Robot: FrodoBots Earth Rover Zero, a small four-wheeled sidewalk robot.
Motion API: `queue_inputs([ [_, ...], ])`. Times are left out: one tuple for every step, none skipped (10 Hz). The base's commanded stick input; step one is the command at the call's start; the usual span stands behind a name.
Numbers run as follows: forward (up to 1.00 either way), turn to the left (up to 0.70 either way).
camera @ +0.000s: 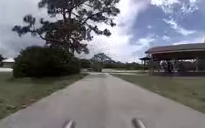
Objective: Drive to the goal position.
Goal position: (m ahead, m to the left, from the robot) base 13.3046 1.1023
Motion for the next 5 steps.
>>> queue_inputs([
  [0.7, 0.0],
  [0.7, 0.0],
  [0.7, 0.0],
  [0.7, 0.0],
  [0.7, 0.0],
])
